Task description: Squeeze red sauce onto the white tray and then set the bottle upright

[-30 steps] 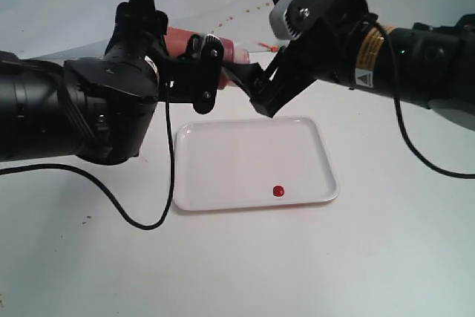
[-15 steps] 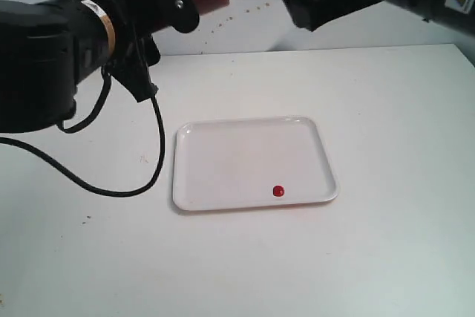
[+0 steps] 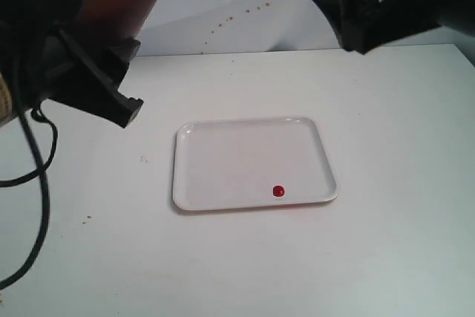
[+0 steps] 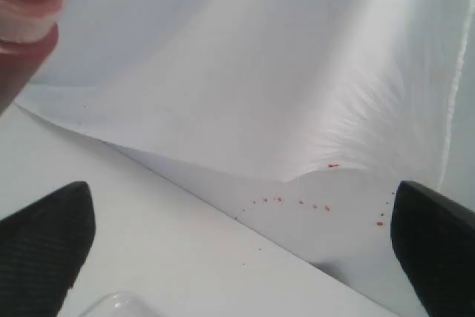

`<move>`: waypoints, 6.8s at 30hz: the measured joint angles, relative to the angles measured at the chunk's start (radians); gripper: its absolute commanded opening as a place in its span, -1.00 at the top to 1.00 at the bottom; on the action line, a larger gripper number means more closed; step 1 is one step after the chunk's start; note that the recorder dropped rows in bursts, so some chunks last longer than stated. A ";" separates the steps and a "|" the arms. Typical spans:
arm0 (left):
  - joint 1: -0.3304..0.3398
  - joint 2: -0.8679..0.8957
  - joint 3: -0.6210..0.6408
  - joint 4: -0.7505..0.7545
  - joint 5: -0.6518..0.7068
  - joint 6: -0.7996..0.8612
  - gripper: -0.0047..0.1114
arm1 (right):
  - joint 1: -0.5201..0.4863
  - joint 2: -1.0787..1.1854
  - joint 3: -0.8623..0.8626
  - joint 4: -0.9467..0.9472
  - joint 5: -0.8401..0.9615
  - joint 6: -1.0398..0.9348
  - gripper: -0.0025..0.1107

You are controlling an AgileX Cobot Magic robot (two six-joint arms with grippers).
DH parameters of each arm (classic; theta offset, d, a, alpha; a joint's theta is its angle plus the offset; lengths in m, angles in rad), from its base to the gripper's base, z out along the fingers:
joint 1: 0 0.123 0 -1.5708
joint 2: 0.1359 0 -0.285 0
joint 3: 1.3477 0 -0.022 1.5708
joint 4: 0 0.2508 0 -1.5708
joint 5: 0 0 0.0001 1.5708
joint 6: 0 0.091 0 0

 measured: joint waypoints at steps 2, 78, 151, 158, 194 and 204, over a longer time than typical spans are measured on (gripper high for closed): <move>0.000 -0.035 0.045 0.010 -0.031 -0.095 0.92 | 0.000 -0.028 0.034 0.000 0.002 0.008 -0.90; 0.002 -0.183 0.156 -0.015 -0.904 -0.109 0.89 | 0.437 -0.098 0.234 -0.095 -0.201 0.429 0.96; 0.001 -0.194 0.364 0.054 0.120 -0.236 -0.88 | 0.431 0.743 0.242 0.022 -0.711 0.067 0.16; 0.001 -0.194 0.364 0.054 0.120 -0.236 -0.88 | 0.431 0.743 0.242 0.013 -0.734 0.006 -0.89; 0.001 -0.194 0.279 0.050 0.174 -0.442 0.90 | 0.431 -0.126 0.240 1.099 -0.739 -0.989 0.96; 0.001 -0.194 0.009 0.048 0.178 -0.443 0.92 | 0.431 -0.155 0.240 1.376 -1.024 -1.235 0.96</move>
